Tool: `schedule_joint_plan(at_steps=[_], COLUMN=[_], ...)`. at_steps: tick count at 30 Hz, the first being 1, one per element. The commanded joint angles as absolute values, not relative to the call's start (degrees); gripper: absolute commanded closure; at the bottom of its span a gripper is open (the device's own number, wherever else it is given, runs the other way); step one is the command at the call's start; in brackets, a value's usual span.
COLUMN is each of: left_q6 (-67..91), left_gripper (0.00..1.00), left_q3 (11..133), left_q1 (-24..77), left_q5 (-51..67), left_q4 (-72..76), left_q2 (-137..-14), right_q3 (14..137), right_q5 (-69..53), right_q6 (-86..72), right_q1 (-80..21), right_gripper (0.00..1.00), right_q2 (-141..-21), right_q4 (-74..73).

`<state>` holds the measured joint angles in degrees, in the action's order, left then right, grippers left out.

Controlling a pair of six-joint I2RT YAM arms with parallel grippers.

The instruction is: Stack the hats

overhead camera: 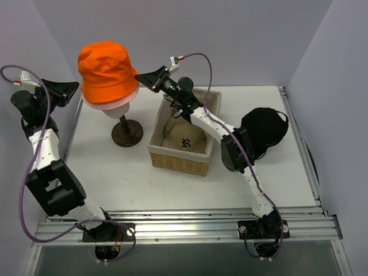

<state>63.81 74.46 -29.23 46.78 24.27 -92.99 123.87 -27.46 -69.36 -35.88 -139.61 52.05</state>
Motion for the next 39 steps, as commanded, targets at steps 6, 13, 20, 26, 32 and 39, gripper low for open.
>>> schedule_joint_plan(at_steps=[6,13,20,26,32,39], left_q6=[43.25,31.57,22.96,9.01,-11.49,-19.07], left_gripper=[0.62,0.53,0.45,0.43,0.33,0.31], left_q3=[79.01,79.10,76.47,74.54,68.82,65.04], left_q1=[-30.23,-21.29,-10.38,-6.24,-2.12,-0.62], left_q5=[33.06,24.45,16.54,13.36,12.85,16.78], left_q4=[-4.18,-12.82,-14.15,-13.53,-9.76,-5.64], left_q2=[-77.97,-67.77,-61.19,-57.93,-52.74,-51.95], right_q3=[121.11,121.99,119.45,114.46,110.48,110.48], right_q5=[-30.15,-29.71,-29.71,-30.06,-30.50,-31.46], right_q6=[-68.47,-67.15,-67.15,-67.24,-68.20,-69.78], right_q1=[-35.60,-35.77,-35.68,-35.60,-34.98,-34.37], right_gripper=[0.87,0.88,0.87,0.85,0.84,0.83], right_q2=[-135.70,-134.82,-133.42,-131.31,-130.08,-130.26], right_q4=[53.79,51.77,52.56,54.75,58.00,60.03])
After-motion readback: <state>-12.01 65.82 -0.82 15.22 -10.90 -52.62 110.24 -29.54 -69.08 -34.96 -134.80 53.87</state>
